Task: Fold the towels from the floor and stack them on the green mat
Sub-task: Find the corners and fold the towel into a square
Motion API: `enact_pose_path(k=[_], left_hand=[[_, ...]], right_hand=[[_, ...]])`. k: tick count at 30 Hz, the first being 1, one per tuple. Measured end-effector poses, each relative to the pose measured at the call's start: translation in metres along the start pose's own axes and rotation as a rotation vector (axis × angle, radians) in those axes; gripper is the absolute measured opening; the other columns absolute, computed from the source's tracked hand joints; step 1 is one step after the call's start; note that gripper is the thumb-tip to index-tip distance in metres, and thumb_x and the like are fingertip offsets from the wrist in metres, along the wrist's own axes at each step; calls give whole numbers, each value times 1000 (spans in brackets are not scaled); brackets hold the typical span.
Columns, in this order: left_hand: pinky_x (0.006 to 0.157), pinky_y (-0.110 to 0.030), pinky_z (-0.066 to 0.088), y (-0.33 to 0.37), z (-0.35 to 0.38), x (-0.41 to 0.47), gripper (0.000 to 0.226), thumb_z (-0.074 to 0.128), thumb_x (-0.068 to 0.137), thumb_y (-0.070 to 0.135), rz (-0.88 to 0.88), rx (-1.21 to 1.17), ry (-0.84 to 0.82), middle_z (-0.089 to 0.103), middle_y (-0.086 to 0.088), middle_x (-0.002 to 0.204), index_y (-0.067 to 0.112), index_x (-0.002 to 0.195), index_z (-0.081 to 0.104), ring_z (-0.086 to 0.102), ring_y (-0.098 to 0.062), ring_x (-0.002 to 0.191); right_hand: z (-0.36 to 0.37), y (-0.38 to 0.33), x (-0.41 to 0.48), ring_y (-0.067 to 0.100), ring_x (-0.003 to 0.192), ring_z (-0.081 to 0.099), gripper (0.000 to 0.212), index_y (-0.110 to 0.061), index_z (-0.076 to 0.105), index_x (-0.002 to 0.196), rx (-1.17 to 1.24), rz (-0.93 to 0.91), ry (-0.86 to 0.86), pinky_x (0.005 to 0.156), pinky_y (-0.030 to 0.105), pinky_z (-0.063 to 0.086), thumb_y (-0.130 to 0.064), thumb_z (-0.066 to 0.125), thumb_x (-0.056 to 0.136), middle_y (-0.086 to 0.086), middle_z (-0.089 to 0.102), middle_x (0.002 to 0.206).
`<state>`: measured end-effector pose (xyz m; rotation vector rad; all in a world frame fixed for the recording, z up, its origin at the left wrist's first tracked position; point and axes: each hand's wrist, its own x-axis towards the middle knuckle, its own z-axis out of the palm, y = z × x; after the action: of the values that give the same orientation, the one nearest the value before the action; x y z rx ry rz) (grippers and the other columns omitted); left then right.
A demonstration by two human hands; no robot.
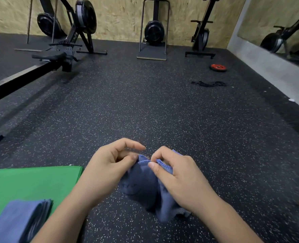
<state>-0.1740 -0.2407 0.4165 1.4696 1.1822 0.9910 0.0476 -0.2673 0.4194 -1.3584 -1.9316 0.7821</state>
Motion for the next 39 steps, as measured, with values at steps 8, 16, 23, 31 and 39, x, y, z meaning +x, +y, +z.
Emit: enact_pose_path(k=[8, 16, 23, 31, 39], left_hand=[[78, -29, 57, 6, 2, -2, 25, 73, 101, 14, 12, 248, -50, 83, 15, 92, 37, 110, 70, 69, -5, 78], [93, -37, 57, 2, 11, -4, 31, 73, 100, 12, 48, 231, -4, 83, 16, 93, 39, 113, 68, 78, -9, 91], [79, -41, 57, 6, 17, -4, 37, 81, 94, 12, 8, 76, -2, 84, 5, 95, 41, 113, 70, 66, -15, 79], [71, -36, 55, 2, 22, -2, 25, 86, 88, 14, -30, 152, 170, 82, 8, 82, 29, 102, 73, 65, -9, 65], [67, -17, 50, 7, 35, -8, 23, 88, 86, 18, -6, 226, 195, 80, 16, 80, 31, 97, 72, 65, 2, 64]], right_hand=[[5, 4, -1, 17, 80, 60, 15, -35, 56, 95, -61, -24, -15, 76, 51, 53, -47, 60, 103, -3, 63, 76], [6, 3, 0, 16, 78, 59, 15, -34, 55, 95, -77, 9, 43, 76, 50, 53, -44, 62, 103, -2, 61, 75], [3, 0, 1, 18, 62, 55, 17, -30, 58, 100, -49, 60, 87, 66, 48, 52, -45, 65, 103, 3, 60, 67], [4, 3, 3, 9, 59, 41, 22, -36, 51, 114, 13, 159, 18, 61, 40, 39, -39, 68, 102, -4, 43, 62], [7, -1, 3, 22, 67, 61, 17, -44, 45, 111, 65, 269, -103, 78, 53, 60, -29, 46, 105, 3, 69, 89]])
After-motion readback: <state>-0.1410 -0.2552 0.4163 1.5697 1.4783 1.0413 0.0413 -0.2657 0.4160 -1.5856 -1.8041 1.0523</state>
